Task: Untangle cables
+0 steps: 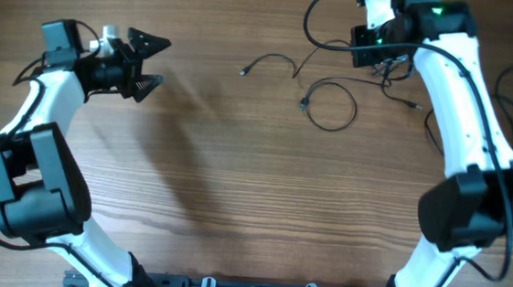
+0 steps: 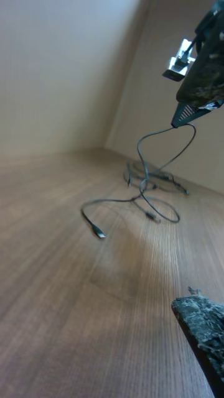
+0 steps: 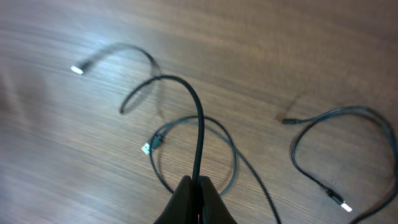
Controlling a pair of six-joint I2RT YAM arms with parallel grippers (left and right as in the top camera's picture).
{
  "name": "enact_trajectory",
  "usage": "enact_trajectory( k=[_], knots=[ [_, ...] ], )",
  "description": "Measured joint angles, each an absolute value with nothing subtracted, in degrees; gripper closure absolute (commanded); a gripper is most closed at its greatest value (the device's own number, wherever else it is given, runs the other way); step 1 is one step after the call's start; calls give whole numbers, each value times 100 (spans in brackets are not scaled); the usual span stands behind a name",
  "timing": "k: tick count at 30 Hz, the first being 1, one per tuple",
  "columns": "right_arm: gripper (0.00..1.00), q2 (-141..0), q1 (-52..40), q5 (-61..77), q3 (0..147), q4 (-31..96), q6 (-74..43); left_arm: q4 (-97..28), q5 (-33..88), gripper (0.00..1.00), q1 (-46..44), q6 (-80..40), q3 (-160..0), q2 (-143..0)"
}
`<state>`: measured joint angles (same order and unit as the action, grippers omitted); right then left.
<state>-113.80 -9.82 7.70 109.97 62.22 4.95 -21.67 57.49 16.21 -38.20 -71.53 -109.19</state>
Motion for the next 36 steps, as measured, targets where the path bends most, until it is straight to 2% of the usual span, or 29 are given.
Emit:
enact_trajectory(
  k=[8,16,17,20,21,22,36],
  knots=[
    [96,-12210,-937,-93,10997,6604,497,-2495,5000,0,1177,-3820,-7153,-10916],
    [96,-12615,-829,-309,10997,6956,495,-2515,4418,0,808,-3820,-7153,-10919],
    [89,-12615,-829,-311,10997,6963,495,-2512,4329,0,764,-3820,-7153,-10919],
    [54,-12615,-829,-307,10997,6963,482,-2515,4156,0,672,-3822,-7153,-10919],
    [30,-12615,-829,-307,10997,6965,475,-2517,4093,0,635,-3822,-7153,-10919],
    [2,-12615,-829,-307,10997,6963,449,-2521,4032,0,607,-3820,-7153,-10919],
    [0,-12615,-829,-303,10997,6641,454,-2574,3813,0,523,-3820,-7153,-10919]
  ],
)
